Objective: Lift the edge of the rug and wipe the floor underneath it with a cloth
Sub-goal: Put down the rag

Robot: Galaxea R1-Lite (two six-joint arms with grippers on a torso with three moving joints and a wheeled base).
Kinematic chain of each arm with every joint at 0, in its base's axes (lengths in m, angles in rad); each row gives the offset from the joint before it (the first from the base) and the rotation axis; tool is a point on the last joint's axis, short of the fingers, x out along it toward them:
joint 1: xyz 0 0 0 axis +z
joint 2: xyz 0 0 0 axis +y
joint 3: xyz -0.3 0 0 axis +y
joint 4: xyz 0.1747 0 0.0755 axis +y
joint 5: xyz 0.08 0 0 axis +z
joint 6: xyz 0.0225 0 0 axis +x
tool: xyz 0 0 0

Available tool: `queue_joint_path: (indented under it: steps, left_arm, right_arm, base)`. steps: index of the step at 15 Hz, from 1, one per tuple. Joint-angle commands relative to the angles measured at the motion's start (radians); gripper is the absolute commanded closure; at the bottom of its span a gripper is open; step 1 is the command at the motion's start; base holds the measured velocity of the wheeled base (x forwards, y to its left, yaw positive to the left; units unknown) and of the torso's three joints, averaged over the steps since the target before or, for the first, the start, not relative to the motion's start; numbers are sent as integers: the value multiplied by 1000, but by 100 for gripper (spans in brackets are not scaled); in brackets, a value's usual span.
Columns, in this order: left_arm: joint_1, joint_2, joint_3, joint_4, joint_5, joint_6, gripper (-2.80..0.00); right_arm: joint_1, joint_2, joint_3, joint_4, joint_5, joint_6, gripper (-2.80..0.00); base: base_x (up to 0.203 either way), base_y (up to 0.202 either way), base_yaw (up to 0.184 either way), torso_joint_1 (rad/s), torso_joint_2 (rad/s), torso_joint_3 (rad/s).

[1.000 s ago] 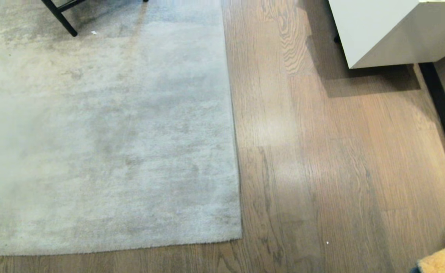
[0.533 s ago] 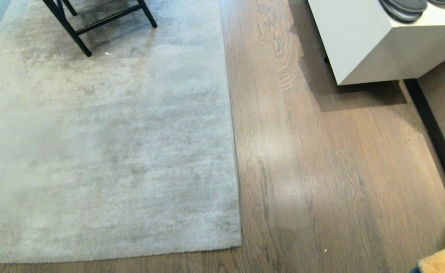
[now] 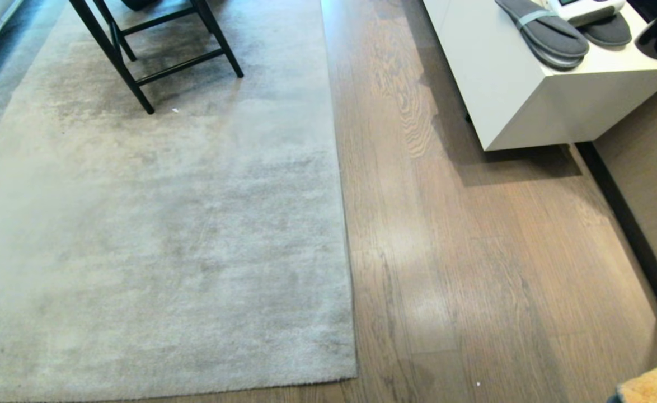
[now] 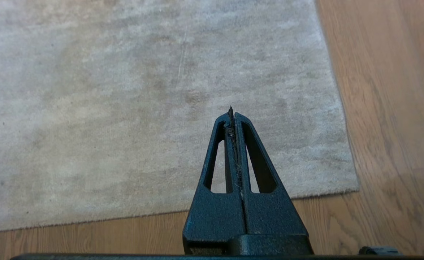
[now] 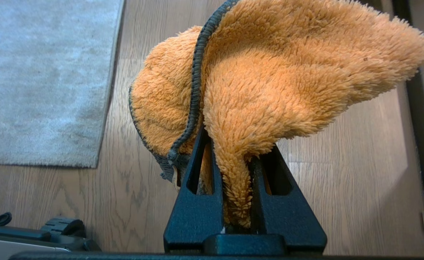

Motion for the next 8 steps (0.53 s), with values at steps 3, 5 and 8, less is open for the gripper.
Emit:
queue_joint_path:
  steps: [3,5,8]
  left_arm:
    - [0,0,0,0,0,0,0]
    - [0,0,-1,0,0,0,0]
    - [0,0,0,-2,0,0,0]
  right_arm:
    - [0,1,0,0,1,-1,0]
    - [0,1,0,0,1,-1,0]
    - [0,1,0,0,1,-1,0]
  base:
    - [0,0,0,5,2,203]
    - [0,0,0,0,0,202]
    - [0,0,0,5,1,206]
